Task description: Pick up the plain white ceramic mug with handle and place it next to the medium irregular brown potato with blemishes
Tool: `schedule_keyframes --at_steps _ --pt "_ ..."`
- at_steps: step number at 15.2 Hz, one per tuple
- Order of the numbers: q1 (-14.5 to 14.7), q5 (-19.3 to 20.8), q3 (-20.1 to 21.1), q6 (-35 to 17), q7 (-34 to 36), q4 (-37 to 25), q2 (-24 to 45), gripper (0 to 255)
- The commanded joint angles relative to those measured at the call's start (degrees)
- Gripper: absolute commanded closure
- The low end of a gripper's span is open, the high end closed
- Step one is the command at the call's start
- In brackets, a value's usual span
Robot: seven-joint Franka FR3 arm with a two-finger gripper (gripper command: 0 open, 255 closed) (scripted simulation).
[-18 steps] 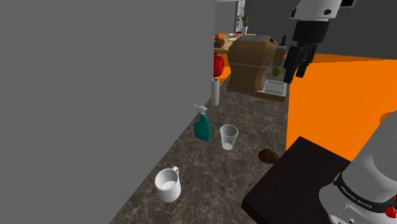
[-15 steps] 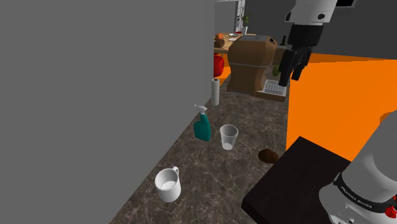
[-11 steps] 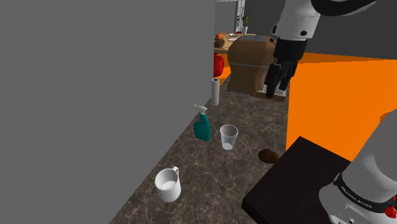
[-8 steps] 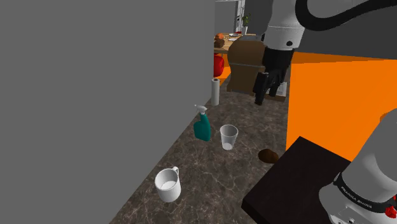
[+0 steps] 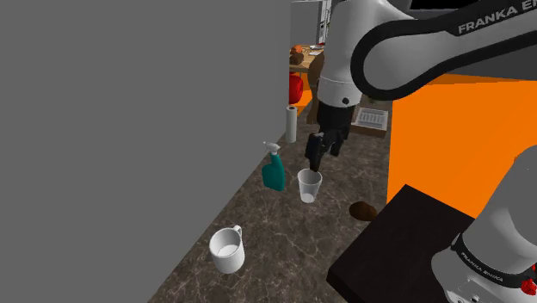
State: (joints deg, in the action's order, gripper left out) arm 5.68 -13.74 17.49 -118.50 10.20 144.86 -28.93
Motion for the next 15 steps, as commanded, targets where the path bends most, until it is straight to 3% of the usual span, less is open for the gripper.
schedule_keyframes --at_steps 1,8,15 --pt "0.4 0.0 2.3 -3.7 1.8 -0.5 3.5 0" --pt "0.1 5.3 9.9 -15.0 10.2 -5.4 18.4 0" --pt "1.4 20.2 13.7 -22.3 23.9 -14.0 35.8 0"
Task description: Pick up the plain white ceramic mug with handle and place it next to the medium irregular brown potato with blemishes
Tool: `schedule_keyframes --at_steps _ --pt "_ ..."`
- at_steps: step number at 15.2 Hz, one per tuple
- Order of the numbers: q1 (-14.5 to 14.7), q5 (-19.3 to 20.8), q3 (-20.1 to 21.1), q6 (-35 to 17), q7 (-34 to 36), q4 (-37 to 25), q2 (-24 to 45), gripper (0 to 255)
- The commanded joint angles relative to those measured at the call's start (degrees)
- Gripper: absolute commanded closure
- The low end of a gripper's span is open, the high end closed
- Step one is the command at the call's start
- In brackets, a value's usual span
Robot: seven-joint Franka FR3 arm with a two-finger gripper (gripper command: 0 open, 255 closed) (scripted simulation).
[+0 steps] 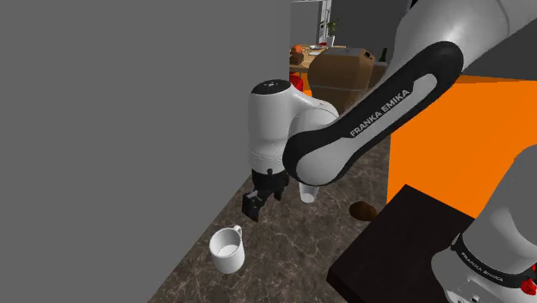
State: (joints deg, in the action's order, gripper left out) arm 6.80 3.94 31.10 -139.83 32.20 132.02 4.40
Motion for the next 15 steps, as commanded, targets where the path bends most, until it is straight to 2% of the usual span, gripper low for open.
schedule_keyframes --at_steps 1,7,11,15 --pt "1.1 5.0 -0.2 -1.4 4.0 -2.8 5.0 0" --pt "8.6 17.1 -4.1 -2.4 13.7 -13.9 19.2 0" --pt "14.0 21.9 -7.1 -1.7 17.3 -22.7 28.0 0" --pt "19.1 25.0 -9.6 -0.2 19.1 -32.8 36.8 0"
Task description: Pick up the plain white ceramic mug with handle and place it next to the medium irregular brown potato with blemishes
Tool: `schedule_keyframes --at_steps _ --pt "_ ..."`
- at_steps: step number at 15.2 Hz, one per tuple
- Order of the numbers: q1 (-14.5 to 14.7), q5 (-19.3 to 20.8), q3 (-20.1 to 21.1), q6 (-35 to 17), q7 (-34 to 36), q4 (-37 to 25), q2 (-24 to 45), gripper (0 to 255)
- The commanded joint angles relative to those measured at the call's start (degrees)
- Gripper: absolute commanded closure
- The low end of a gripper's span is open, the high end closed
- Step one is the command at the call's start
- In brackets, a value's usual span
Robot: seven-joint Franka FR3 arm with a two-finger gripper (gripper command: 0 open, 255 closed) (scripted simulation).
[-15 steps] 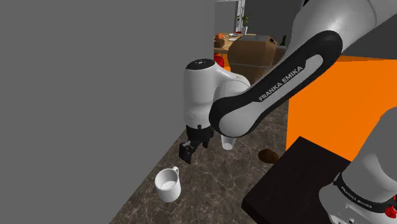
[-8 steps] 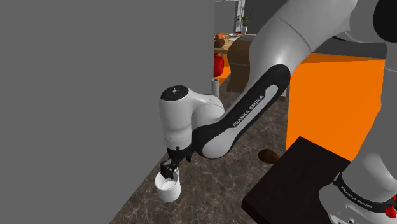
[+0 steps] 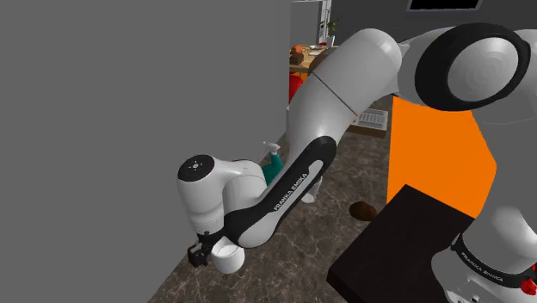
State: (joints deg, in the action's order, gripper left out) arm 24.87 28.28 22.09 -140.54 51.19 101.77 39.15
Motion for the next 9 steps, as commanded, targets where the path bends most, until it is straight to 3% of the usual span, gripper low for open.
schedule_keyframes --at_steps 1,9 --pt "1.4 0.8 -0.7 0.7 0.2 -3.5 2.8 0" --pt "2.6 2.5 -2.6 -2.0 1.0 -5.7 7.7 0"
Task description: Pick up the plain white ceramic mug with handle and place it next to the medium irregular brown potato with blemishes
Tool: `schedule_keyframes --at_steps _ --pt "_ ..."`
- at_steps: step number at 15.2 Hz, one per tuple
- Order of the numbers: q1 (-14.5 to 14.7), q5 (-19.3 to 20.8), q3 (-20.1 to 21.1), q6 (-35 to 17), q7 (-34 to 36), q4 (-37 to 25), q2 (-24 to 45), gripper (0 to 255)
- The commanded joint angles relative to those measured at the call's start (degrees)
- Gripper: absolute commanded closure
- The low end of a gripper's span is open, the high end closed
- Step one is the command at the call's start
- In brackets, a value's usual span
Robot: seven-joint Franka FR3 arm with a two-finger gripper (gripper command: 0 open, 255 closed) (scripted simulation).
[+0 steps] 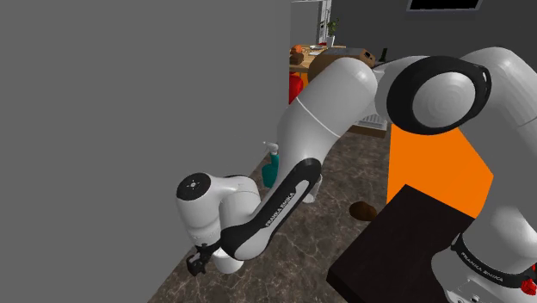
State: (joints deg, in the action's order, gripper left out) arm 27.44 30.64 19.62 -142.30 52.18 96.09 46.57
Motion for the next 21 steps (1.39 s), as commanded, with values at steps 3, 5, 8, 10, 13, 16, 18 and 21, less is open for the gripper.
schedule_keyframes --at_steps 3,5,8,10,13,16,18,21 --pt "0.0 0.1 -0.1 -0.3 0.0 0.0 0.2 0" --pt "0.0 0.1 -0.1 -0.3 0.0 0.0 0.2 0" --pt "0.0 0.1 -0.1 -0.2 0.0 0.0 0.2 255" --pt "0.0 0.1 -0.1 -0.2 0.0 0.0 0.2 255" --pt "0.0 0.1 -0.1 -0.2 0.0 0.0 0.2 255" --pt "0.0 0.1 -0.1 -0.2 0.0 0.0 0.2 255" --pt "-0.1 -0.1 0.1 0.1 -0.1 0.2 -0.4 255" --pt "-0.7 -0.8 0.8 1.3 -0.6 0.8 -2.1 255"
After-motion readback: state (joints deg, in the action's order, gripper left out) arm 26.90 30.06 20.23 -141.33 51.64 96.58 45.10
